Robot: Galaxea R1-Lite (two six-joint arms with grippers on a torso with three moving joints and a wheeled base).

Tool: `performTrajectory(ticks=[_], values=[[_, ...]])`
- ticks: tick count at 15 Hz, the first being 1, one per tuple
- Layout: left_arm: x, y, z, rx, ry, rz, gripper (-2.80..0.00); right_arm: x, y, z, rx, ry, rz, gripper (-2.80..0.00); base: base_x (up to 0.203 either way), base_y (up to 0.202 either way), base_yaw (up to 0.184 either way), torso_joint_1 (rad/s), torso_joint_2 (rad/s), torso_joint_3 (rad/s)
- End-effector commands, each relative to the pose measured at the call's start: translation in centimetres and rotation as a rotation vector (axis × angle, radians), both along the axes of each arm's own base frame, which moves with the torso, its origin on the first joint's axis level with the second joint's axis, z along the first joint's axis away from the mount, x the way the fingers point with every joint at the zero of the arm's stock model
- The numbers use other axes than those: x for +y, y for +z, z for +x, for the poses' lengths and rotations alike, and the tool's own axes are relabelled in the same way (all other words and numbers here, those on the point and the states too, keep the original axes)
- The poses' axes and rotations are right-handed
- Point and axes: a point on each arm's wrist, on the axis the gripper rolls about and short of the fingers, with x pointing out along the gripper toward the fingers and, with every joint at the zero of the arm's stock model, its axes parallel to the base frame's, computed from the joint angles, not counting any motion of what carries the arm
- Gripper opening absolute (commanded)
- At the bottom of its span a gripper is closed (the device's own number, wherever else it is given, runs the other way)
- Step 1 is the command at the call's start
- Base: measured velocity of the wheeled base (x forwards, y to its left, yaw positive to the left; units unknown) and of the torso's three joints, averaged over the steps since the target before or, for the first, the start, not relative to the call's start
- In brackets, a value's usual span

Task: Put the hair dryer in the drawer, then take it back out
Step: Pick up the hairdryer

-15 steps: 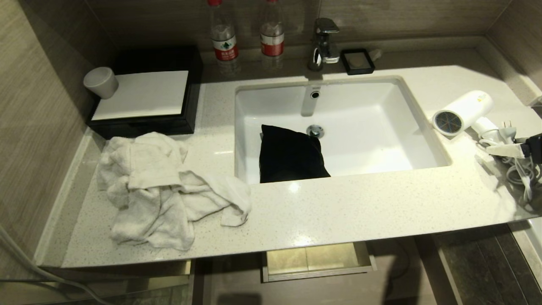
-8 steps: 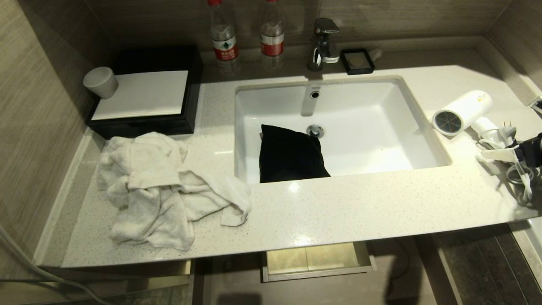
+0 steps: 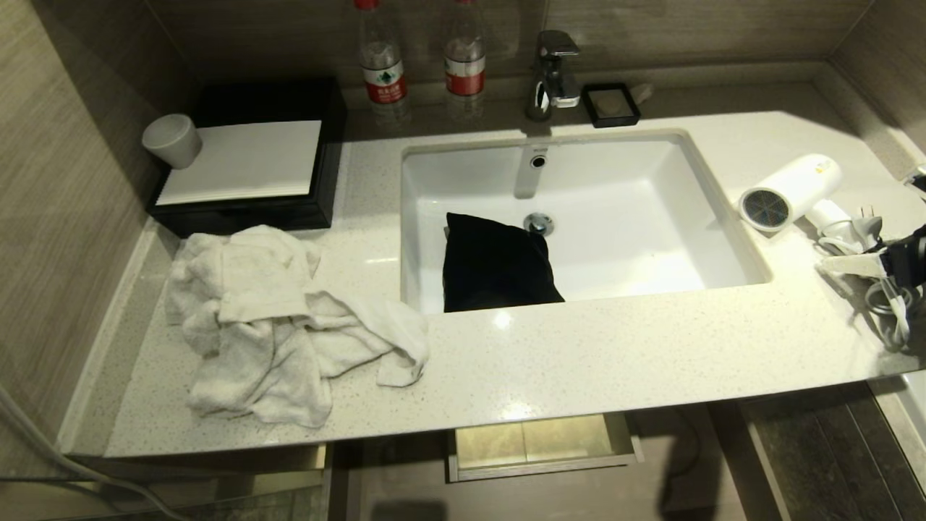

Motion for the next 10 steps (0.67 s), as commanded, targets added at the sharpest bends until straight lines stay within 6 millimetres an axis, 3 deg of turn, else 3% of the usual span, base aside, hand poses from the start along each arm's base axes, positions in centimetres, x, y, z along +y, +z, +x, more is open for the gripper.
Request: performTrajectory(ticks=[1, 5, 10], values=[[0.0, 0.0, 0.0, 0.0, 0.0, 0.0, -2.8, 0.1, -0.2, -0.1, 0.002, 0.012, -0.013, -2.8, 0.0, 0.0, 0.0, 0.0, 0.0, 0.0], [0.0, 0.0, 0.0, 0.0, 0.0, 0.0, -2.8, 0.3, -0.1, -0.5, 0.016, 0.018, -0.011, -2.8, 0.0, 0.0, 0.0, 0.0, 0.0, 0.0], [0.0, 0.0, 0.0, 0.0, 0.0, 0.0, -2.8, 1.0, 1.7, -1.6, -0.019, 0.017, -0.034, -2.8, 0.0, 0.0, 0.0, 0.0, 0.0, 0.0]])
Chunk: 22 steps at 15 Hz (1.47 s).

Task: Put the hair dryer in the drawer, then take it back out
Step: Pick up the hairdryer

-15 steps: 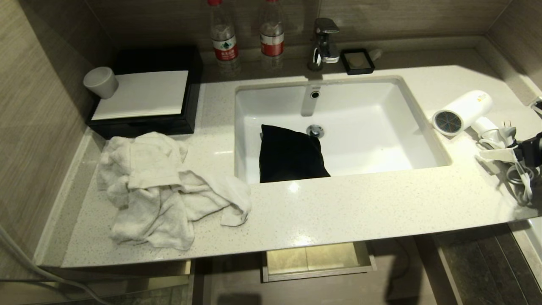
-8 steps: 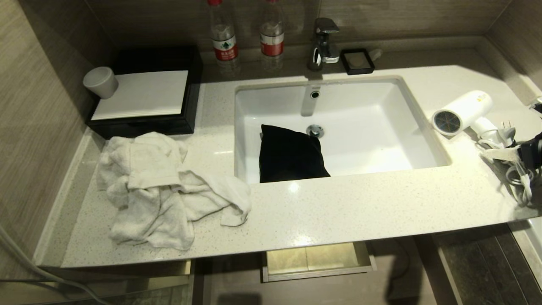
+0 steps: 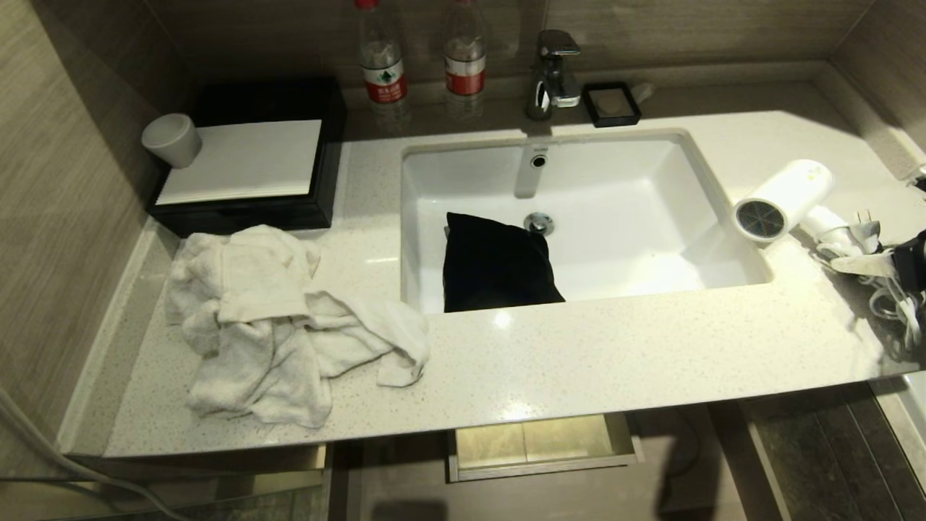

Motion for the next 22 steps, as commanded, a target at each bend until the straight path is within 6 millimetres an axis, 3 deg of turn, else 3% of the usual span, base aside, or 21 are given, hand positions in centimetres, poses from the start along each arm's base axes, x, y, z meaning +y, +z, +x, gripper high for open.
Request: performTrajectory(ticks=[1, 8, 16, 22], values=[[0.0, 0.0, 0.0, 0.0, 0.0, 0.0, -2.8, 0.6, 1.6, -0.9, -0.042, 0.005, -0.026, -2.8, 0.0, 0.0, 0.0, 0.0, 0.0, 0.0], [0.0, 0.0, 0.0, -0.001, 0.0, 0.0, -2.8, 2.1, 4.2, -3.6, -0.074, -0.092, -0.131, -2.8, 0.0, 0.0, 0.0, 0.0, 0.0, 0.0], [0.0, 0.0, 0.0, 0.001, 0.0, 0.0, -2.8, 3.7, 4.8, -6.0, -0.092, -0.085, -0.161, -2.8, 0.0, 0.0, 0.0, 0.0, 0.0, 0.0], [0.0, 0.0, 0.0, 0.001, 0.0, 0.0, -2.8, 4.3, 5.2, -6.9, -0.104, -0.087, -0.166, -2.8, 0.0, 0.0, 0.0, -0.282, 0.21, -0.065]])
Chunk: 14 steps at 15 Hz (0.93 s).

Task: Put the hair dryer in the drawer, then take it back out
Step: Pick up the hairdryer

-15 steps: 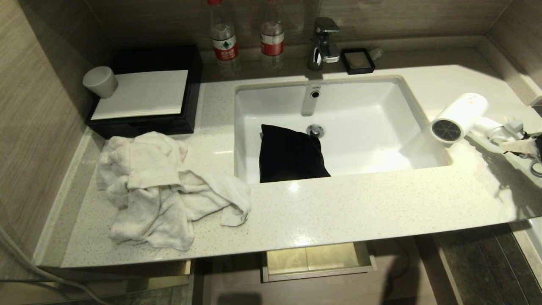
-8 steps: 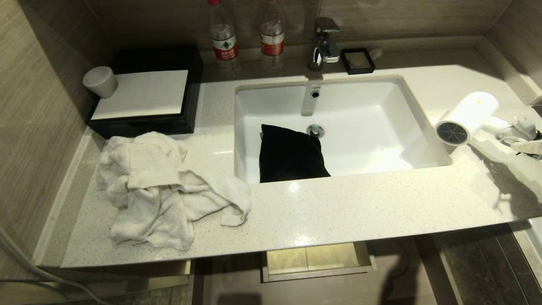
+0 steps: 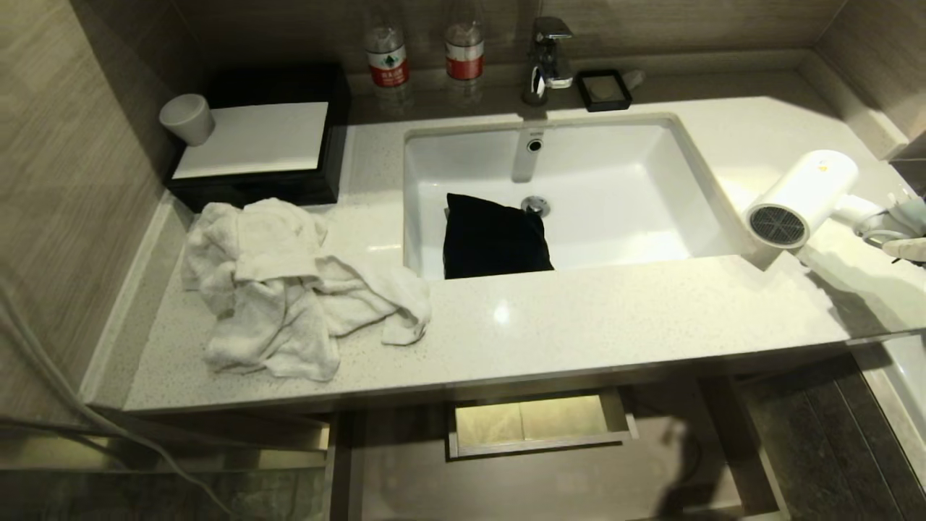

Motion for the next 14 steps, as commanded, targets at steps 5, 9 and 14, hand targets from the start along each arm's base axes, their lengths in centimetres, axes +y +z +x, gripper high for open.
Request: performTrajectory(ticks=[5, 9, 14], values=[[0.0, 0.0, 0.0, 0.001, 0.0, 0.0, -2.8, 0.8, -0.2, -1.3, 0.0, 0.002, 0.005, -2.8, 0.0, 0.0, 0.0, -0.328, 0.18, -0.141], [0.0, 0.0, 0.0, 0.001, 0.0, 0.0, -2.8, 1.2, -0.3, -1.9, 0.002, -0.001, 0.008, -2.8, 0.0, 0.0, 0.0, -0.297, 0.12, -0.184], [0.0, 0.0, 0.0, 0.0, 0.0, 0.0, -2.8, 1.7, -0.6, -2.7, 0.005, -0.001, 0.011, -2.8, 0.0, 0.0, 0.0, -0.268, 0.06, -0.217]])
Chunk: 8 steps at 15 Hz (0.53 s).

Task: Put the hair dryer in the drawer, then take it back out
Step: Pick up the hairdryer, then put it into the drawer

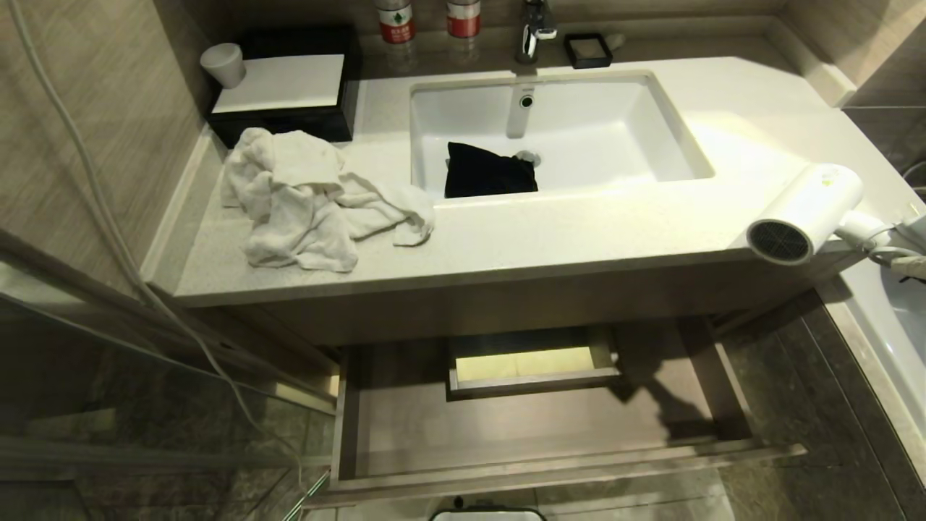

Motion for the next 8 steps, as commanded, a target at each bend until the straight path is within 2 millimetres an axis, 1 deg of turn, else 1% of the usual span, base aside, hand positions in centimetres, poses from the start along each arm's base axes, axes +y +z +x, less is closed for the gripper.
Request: performTrajectory(ticks=[1, 5, 8], values=[[0.0, -0.04, 0.01, 0.001, 0.0, 0.0, -2.8, 0.28, 0.14, -0.44, -0.008, 0.004, -0.006, -2.8, 0.0, 0.0, 0.0, -0.25, 0.01, -0.243], [0.0, -0.04, 0.01, 0.001, 0.0, 0.0, -2.8, 0.41, 0.03, -0.64, -0.005, 0.003, -0.006, -2.8, 0.0, 0.0, 0.0, -0.233, -0.02, -0.256], [0.0, 0.0, 0.0, 0.0, 0.0, 0.0, -2.8, 0.54, -0.14, -0.84, -0.001, 0.003, -0.003, -2.8, 0.0, 0.0, 0.0, -0.209, -0.07, -0.281]])
